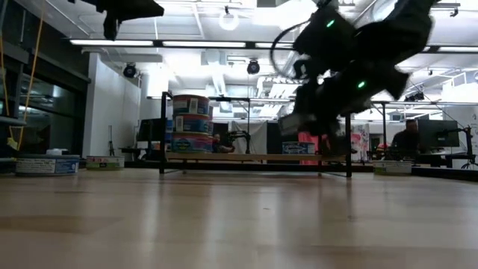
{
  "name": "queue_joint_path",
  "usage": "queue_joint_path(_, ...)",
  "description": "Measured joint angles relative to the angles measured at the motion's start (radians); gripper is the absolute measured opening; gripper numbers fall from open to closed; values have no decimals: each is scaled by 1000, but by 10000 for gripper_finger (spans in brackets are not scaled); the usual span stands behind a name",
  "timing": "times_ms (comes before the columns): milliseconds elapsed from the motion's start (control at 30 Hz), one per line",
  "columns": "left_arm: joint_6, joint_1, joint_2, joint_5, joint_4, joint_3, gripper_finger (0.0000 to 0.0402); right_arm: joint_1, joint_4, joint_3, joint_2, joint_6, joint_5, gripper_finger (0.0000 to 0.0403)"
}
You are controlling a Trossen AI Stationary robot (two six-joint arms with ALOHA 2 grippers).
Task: Stack canned seafood by type on shelf
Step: Stack the blue tuna can on top of the other blue tuna can on the shelf
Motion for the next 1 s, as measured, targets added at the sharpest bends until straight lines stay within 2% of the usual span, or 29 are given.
queue_joint_path(67, 1, 15, 1, 51, -2, 0, 1, -26, 1, 26, 34, 7, -36, 111)
queue_joint_path(167, 1, 27, 0, 86, -3, 0, 1, -62, -3, 52, 45, 0, -22, 111)
queue_joint_path(367, 1, 34, 0, 89, -4, 0, 1, -110, -117, 66, 43, 14, -138, 111)
queue_joint_path(733, -29, 34, 0, 88, -4, 0, 1, -134, -165, 67, 42, -48, -170, 116)
queue_joint_path(800, -38, 34, 0, 88, -4, 0, 1, -134, -173, 67, 38, -66, -169, 154)
queue_joint_path(933, -39, 34, 0, 88, -5, 0, 1, -138, -220, 67, 3, -87, -169, 257)
queue_joint_path(1000, -39, 34, 0, 88, -7, 0, 1, -145, -276, 67, -26, -83, -177, 288)
